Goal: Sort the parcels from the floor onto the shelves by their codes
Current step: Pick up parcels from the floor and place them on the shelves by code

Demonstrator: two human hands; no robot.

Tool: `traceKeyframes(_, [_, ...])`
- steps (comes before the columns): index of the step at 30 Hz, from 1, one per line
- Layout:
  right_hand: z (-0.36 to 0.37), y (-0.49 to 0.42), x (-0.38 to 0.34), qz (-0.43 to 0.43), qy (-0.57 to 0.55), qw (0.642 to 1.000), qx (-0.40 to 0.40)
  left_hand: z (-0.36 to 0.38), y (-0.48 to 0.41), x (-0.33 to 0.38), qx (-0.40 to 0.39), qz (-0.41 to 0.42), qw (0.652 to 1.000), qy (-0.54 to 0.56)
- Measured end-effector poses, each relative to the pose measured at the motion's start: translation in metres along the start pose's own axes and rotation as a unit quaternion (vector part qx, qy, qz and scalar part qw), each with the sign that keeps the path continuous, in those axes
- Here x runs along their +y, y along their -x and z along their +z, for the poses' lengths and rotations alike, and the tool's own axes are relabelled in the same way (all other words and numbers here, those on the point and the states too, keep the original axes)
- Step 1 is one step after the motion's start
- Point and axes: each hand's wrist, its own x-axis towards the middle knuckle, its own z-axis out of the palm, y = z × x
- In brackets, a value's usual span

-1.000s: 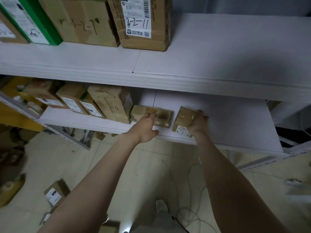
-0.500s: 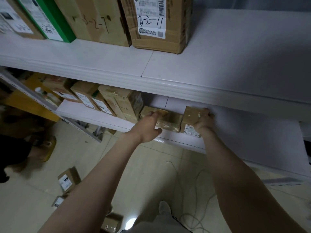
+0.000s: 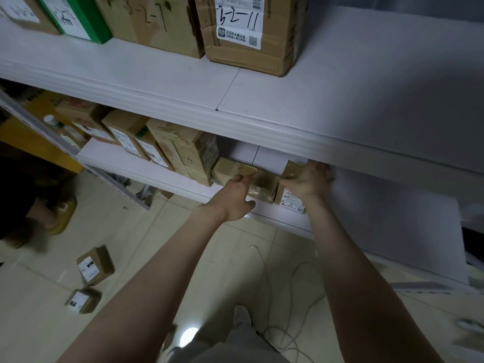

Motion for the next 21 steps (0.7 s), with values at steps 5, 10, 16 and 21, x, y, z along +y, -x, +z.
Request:
traceKeyframes(5, [0.008, 0.015, -0.031, -0.067, -0.049, 0.995, 0.057, -0.001, 0.008, -0.016, 0.007, -0.025, 1.0, 0.012])
traceKeyframes(10, [0.039, 0.05, -0.072, -0.154, -0.077, 0.984, 0.045, -0.007, 0.034, -0.057, 0.029, -0.071, 0.997, 0.021])
traceKeyframes(16, [0.103, 0.123, -0.12, -0.182, -0.07, 0.979, -0.05, -0.019, 0.095, -0.13, 0.059, -0.152, 0.986, 0.036])
traceKeyframes(21, [0.147, 0.193, -0.155, -0.215, -0.036, 0.961, -0.172, -0.02, 0.165, -0.201, 0.077, -0.228, 0.968, 0.069])
